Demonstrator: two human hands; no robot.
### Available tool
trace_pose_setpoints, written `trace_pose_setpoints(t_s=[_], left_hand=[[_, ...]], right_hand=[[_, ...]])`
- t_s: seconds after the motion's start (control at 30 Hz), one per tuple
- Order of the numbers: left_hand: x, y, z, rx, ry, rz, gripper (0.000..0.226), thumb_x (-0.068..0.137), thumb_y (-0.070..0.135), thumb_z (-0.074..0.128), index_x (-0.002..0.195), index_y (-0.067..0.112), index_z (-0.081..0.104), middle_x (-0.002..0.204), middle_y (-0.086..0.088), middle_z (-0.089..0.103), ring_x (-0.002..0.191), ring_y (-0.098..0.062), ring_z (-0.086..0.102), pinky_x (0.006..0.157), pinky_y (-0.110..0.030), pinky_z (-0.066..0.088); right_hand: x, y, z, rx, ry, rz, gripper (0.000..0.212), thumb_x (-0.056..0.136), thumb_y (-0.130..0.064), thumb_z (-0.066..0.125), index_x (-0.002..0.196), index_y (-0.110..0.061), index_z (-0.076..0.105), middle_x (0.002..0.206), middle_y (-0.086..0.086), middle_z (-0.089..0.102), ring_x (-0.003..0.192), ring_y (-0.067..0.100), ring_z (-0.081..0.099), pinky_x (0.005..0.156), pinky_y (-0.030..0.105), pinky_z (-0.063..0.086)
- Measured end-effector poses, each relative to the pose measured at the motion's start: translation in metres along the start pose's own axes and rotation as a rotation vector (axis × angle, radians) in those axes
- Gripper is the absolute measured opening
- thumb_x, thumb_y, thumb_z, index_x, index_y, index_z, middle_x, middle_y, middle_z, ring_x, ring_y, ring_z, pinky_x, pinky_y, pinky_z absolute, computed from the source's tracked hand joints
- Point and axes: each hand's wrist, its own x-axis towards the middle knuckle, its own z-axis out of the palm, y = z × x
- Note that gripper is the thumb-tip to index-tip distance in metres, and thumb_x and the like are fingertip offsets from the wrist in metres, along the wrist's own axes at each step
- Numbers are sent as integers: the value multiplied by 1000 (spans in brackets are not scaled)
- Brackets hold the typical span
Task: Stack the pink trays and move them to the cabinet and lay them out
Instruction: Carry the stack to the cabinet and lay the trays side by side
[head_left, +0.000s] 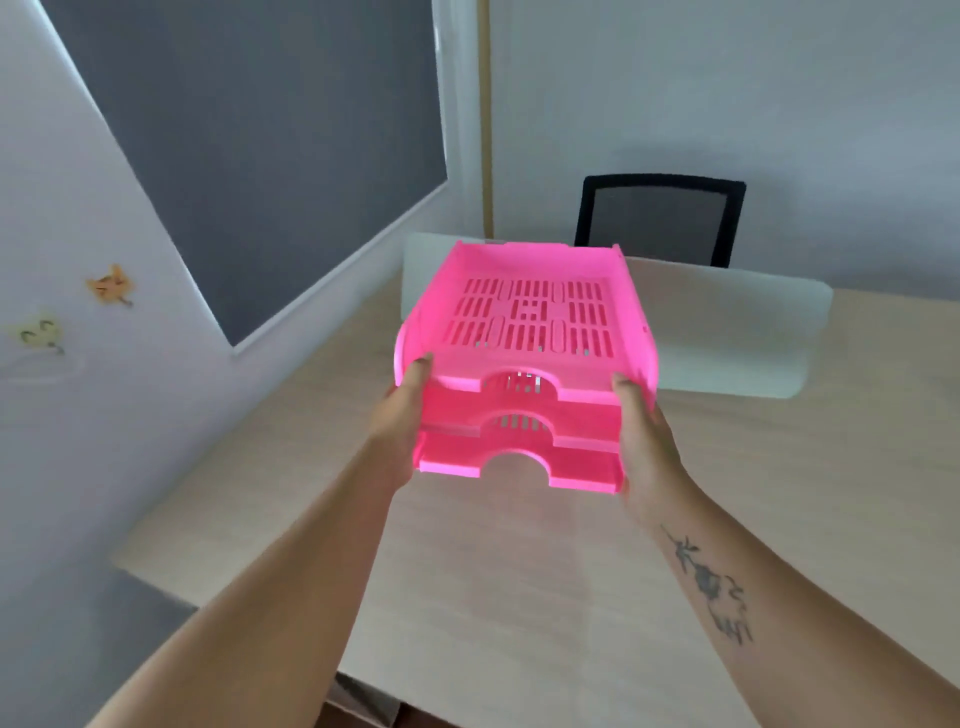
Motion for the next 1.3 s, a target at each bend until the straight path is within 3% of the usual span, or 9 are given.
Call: trace_pose_setpoints(t_s=[0.1, 0.23, 0.4, 0.47, 0.57, 0.67, 0.9, 1.07, 1.3], left_hand=[[-34, 20, -10, -19, 140, 96, 67, 67, 64, 67, 115, 17, 65, 104, -16, 76, 94, -35, 73, 88, -59, 55], [-102, 39, -40, -44, 344, 197, 68, 62, 67, 69, 112, 21, 67, 104, -13, 76, 91, -33, 74, 86, -55, 57], [-217, 48, -99, -52, 599, 284, 68, 62, 71, 66, 111, 24, 71, 106, -11, 76, 90, -39, 73, 85, -57, 56], [-272, 47, -123, -61, 717, 321, 68, 62, 71, 63, 109, 23, 73, 106, -11, 75, 87, -40, 74, 84, -57, 57], [-359, 40, -162, -99, 892, 376, 64, 63, 70, 64, 106, 24, 74, 105, -9, 76, 90, -39, 73, 85, -59, 56], [-448, 25, -201, -129, 1051, 403, 60, 65, 70, 65, 106, 27, 73, 105, -10, 76, 91, -40, 73, 84, -61, 55], [-636, -30, -268, -206, 1297, 507, 65, 73, 65, 66, 119, 19, 67, 111, -17, 74, 97, -40, 72, 85, -63, 54], [-738, -67, -328, -232, 1440, 487, 58, 79, 63, 58, 119, 21, 66, 110, -17, 74, 94, -39, 73, 82, -63, 56], [-826, -116, -433, -333, 1517, 434, 56, 81, 64, 59, 122, 25, 61, 107, -14, 74, 95, -39, 72, 77, -62, 57]], right_hand=[[-5, -17, 7, -12, -137, -37, 82, 42, -91, 65, 111, -46, 65, 113, 4, 73, 105, 33, 70, 94, 60, 52], [-38, -36, 30, -21, -349, -59, 57, 60, -79, 61, 105, -43, 65, 111, 6, 73, 101, 33, 70, 90, 64, 53], [-105, -30, 76, -25, -598, -29, 69, 49, -85, 67, 108, -50, 62, 113, 4, 72, 102, 30, 70, 89, 59, 55], [-147, -23, 97, -20, -705, -34, 45, 58, -77, 66, 96, -55, 64, 108, 4, 72, 97, 28, 71, 87, 57, 56], [-214, -1, 129, -49, -909, 33, 60, 62, -77, 64, 111, -43, 65, 110, 5, 75, 97, 31, 74, 81, 64, 56], [-291, 26, 156, -60, -1114, 66, 56, 73, -70, 61, 120, -38, 62, 114, 8, 73, 97, 33, 73, 76, 67, 56], [-469, 100, 191, -117, -1447, 136, 54, 76, -69, 64, 120, -38, 60, 114, 9, 73, 98, 35, 73, 75, 66, 57], [-582, 165, 212, -176, -1579, 175, 73, 68, -80, 65, 124, -35, 60, 113, 8, 74, 102, 37, 71, 82, 60, 57], [-709, 247, 252, -224, -1586, 184, 49, 82, -65, 62, 123, -38, 61, 106, 10, 76, 90, 35, 75, 71, 59, 61]])
